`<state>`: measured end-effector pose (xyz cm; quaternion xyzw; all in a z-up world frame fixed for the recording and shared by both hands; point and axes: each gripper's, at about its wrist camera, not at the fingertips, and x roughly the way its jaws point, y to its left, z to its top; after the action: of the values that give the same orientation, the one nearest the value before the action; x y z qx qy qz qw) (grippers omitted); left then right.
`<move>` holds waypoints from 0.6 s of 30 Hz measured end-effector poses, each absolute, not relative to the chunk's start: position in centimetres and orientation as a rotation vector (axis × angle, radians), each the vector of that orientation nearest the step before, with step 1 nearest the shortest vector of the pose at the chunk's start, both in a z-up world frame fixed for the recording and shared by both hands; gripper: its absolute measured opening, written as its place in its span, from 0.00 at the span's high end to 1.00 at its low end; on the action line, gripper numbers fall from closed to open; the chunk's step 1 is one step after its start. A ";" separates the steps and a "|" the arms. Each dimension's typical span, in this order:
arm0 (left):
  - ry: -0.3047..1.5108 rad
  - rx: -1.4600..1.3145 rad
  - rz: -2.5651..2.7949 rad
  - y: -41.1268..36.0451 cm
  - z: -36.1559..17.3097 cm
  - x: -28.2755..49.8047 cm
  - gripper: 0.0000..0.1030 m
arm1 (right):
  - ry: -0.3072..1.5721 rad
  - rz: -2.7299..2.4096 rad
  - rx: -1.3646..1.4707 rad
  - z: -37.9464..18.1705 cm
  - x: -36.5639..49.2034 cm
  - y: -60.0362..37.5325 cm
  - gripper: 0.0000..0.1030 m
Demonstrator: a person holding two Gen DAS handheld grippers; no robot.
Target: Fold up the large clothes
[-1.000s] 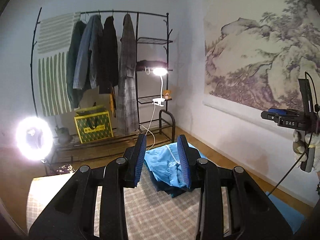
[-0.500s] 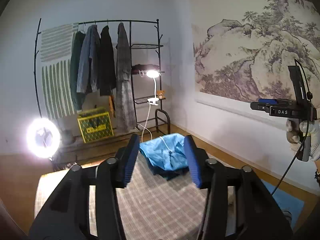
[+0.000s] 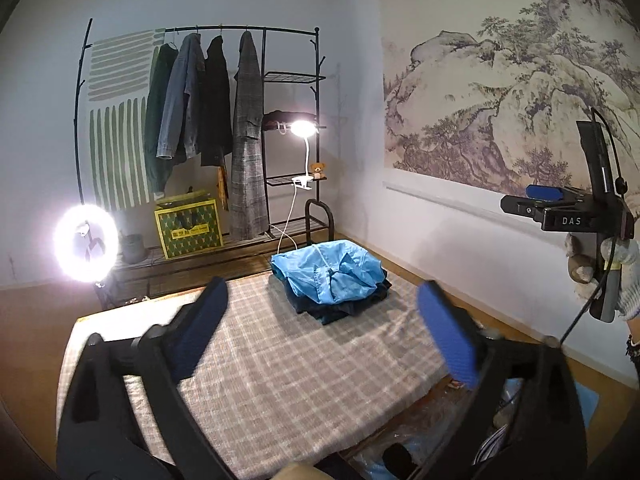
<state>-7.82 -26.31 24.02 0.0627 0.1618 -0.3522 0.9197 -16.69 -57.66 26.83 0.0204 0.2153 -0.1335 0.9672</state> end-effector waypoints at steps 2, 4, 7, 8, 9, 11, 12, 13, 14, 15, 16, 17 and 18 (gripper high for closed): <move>0.322 0.142 -0.717 -26.1 23.5 -8.5 0.00 | 0.433 -0.280 0.048 26.4 -17.0 -57.5 0.00; 0.320 0.164 -0.704 -26.0 23.0 -8.9 0.00 | 0.430 -0.286 0.072 25.8 -17.4 -57.5 0.00; 0.332 0.201 -0.677 -26.2 22.0 -9.3 0.00 | 0.436 -0.289 0.091 25.1 -17.2 -57.8 0.00; 0.335 0.209 -0.671 -26.1 21.6 -9.3 0.00 | 0.437 -0.294 0.091 24.9 -17.1 -57.8 0.00; 0.338 0.213 -0.666 -26.1 21.2 -9.4 0.00 | 0.438 -0.303 0.091 24.5 -17.1 -57.8 0.00; 0.352 0.214 -0.661 -26.1 20.3 -9.6 0.00 | 0.436 -0.314 0.101 23.8 -17.0 -57.8 0.00; 0.358 0.210 -0.660 -26.1 19.9 -9.6 0.00 | 0.433 -0.316 0.107 23.5 -17.0 -57.7 0.00; 0.370 0.203 -0.659 -26.0 19.5 -9.4 0.00 | 0.427 -0.317 0.117 23.1 -16.9 -57.7 0.00; 0.382 0.197 -0.659 -26.0 19.1 -9.3 0.00 | 0.422 -0.320 0.125 22.7 -16.8 -57.7 0.00; 0.393 0.190 -0.659 -25.9 18.8 -9.0 0.00 | 0.418 -0.325 0.131 22.2 -16.7 -57.6 0.00; 0.412 0.180 -0.656 -26.0 18.3 -8.7 0.00 | 0.415 -0.329 0.133 21.9 -16.7 -57.5 0.00; 0.427 0.174 -0.653 -26.0 18.0 -8.3 0.00 | 0.412 -0.335 0.134 21.3 -16.4 -57.3 0.00; 0.435 0.170 -0.649 -26.0 17.8 -8.0 0.00 | 0.414 -0.338 0.132 20.9 -16.1 -57.2 0.00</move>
<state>-7.98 -25.96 17.77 0.0829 0.2119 -0.3160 0.9211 -16.11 -57.22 20.89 0.0650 0.2042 -0.1671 0.9624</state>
